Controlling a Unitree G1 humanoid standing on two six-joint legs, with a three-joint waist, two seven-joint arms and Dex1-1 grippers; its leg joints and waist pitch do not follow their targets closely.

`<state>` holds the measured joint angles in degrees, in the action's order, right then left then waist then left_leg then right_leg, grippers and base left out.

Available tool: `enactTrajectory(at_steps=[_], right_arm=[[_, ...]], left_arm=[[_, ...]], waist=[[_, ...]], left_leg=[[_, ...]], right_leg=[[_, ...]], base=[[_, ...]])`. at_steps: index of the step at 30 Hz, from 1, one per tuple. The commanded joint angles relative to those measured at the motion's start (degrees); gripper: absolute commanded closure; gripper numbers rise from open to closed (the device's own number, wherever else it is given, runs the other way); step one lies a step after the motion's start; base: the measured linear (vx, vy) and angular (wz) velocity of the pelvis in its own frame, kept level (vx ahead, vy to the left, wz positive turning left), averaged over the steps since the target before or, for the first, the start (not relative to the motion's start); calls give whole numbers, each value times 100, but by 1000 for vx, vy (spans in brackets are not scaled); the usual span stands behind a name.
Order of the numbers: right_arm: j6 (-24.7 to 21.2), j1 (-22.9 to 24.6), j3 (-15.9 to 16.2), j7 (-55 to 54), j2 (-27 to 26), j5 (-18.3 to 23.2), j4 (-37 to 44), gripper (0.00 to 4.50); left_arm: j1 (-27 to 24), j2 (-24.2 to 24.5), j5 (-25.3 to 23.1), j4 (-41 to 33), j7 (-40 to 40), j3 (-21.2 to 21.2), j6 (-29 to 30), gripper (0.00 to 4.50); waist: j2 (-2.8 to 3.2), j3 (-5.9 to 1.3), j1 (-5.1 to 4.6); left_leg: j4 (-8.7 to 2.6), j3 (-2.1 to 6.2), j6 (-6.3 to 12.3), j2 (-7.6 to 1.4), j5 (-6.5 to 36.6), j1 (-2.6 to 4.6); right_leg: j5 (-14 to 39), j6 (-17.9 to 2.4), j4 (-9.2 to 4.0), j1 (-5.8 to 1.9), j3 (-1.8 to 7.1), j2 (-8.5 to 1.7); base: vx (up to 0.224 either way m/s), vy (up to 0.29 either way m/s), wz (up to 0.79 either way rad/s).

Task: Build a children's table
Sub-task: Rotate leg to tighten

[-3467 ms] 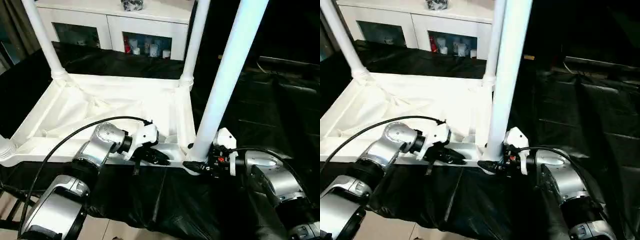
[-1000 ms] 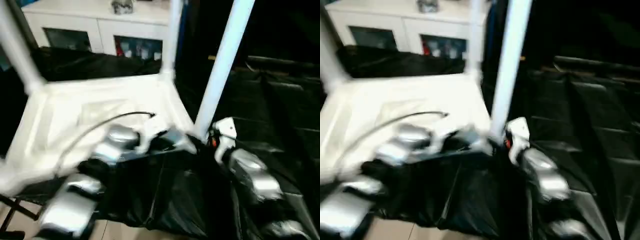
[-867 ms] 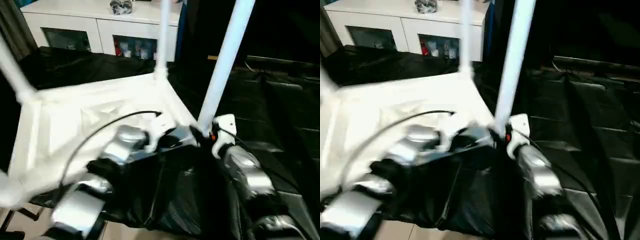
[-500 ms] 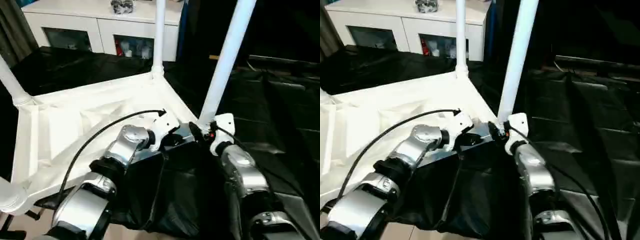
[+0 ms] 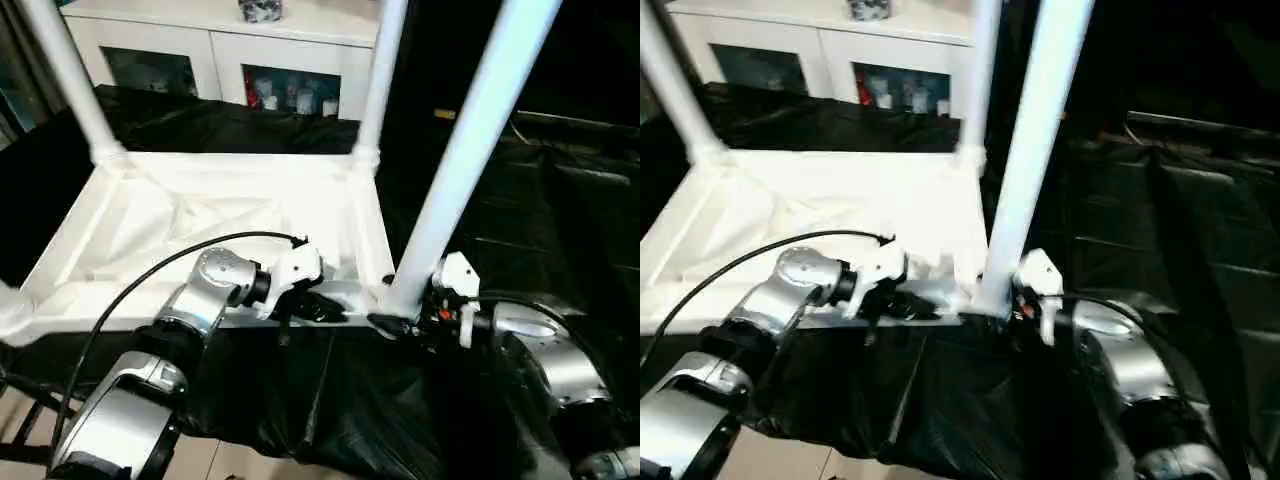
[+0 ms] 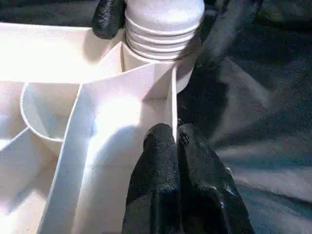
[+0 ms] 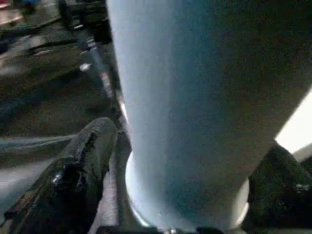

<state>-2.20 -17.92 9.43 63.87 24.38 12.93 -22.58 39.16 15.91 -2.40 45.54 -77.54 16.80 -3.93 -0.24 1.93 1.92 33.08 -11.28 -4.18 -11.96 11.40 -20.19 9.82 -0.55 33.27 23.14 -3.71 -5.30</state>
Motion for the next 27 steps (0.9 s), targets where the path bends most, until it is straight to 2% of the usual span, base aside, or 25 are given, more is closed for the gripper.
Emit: enactTrajectory(at_steps=[1, 3, 7, 9, 14, 17, 18, 19, 20, 21, 22, 23, 26, 27], right_arm=[[-118, 42, 179, 320, 99, 61, 248, 99], [-233, 73, 325, 504, 241, 33, 381, 121], [-329, 81, 338, 553, 229, 41, 420, 151], [-420, 96, 310, 525, 185, 87, 433, 170], [-572, 113, 143, 19, -66, 81, 291, 177], [-570, 63, 22, -444, -237, -13, 110, 178], [-525, -47, -107, -1103, -454, -171, -184, 178], [-433, -266, -353, -2400, -923, -411, -755, 178], [-433, -266, -353, -2400, -923, -411, -755, 178], [-433, -266, -353, -2400, -923, -411, -755, 178], [-438, -335, -417, -2836, -1104, -482, -942, 178], [-341, -429, -435, -3298, -1343, -566, -1170, 178], [-217, -618, -447, -4004, -1780, -666, -1512, 179], [-184, -694, -433, -4207, -1907, -710, -1596, 179]], left_arm=[[-11, 68, 80, -166, -142, 81, -78, 450], [-67, 212, 130, -251, -419, 156, -126, 450], [-97, 264, 141, -283, -593, 176, -101, 450], [-107, 268, 152, -296, -648, 172, -54, 450], [-74, 173, 22, -262, -320, 145, 69, 450], [-6, 96, -162, -178, 137, 169, 200, 450], [55, -65, -187, -121, 524, 121, 454, 450], [166, -431, -243, 21, 1239, 64, 939, 450], [166, -431, -243, 21, 1239, 64, 939, 450], [166, -431, -243, 21, 1239, 64, 939, 450], [202, -584, -276, 94, 1520, 50, 1085, 450], [249, -824, -304, 228, 1895, 29, 1211, 450], [319, -1278, -284, 464, 2522, -41, 1354, 450], [327, -1409, -278, 519, 2663, -45, 1338, 450]], waist=[[-63, -305, 5], [-58, -306, 24], [-51, -298, 22], [-52, -302, 24], [-53, -295, 14], [-65, -260, -37], [-73, -269, -46], [-65, -248, -83], [-53, -231, -103], [-76, -258, -146], [-77, -256, -163], [-55, -242, -200], [-56, -272, -217], [-53, -271, -218]], left_leg=[[-340, 13, 608, -163, 950, 6], [-337, 12, 607, -161, 927, 9], [-345, 14, 535, -164, 984, 10], [-347, 18, 504, -163, 951, 14], [-348, 17, 458, -155, 959, 12], [-376, 45, 263, -136, 1367, 27], [-378, 52, 218, -136, 1345, 24], [-393, 56, 116, -131, 1416, 12], [-394, 53, 38, -120, 1487, 29], [-400, 111, -60, -100, 1609, 19], [-407, 111, -48, -106, 1586, 0], [-404, 88, -31, -113, 1651, 29], [-381, 82, -10, -94, 1613, 42], [-383, 78, 43, -88, 1599, 26]], right_leg=[[850, -1465, -295, -300, 209, -248], [819, -1471, -285, -301, 208, -244], [909, -1457, -295, -291, 207, -245], [857, -1472, -284, -295, 208, -245], [842, -1490, -289, -296, 209, -251], [1629, -1281, -377, -268, 215, -265], [1678, -1242, -375, -274, 221, -273], [1892, -1179, -385, -242, 218, -264], [2097, -1130, -414, -209, 216, -264], [2425, -952, -442, -260, 191, -265], [2294, -949, -428, -261, 196, -253], [2143, -1025, -436, -203, 211, -244], [1909, -1129, -432, -213, 215, -242], [1796, -1138, -434, -230, 211, -227]], base=[[0, 0, 0], [0, 0, 0], [0, 0, 0], [0, 0, 0], [0, 0, 0], [0, 0, 0], [0, 0, 0], [0, 0, 0], [0, 0, 0], [0, 0, 0], [0, 0, 0], [0, 0, 0], [0, 0, 0], [0, 0, 0]])
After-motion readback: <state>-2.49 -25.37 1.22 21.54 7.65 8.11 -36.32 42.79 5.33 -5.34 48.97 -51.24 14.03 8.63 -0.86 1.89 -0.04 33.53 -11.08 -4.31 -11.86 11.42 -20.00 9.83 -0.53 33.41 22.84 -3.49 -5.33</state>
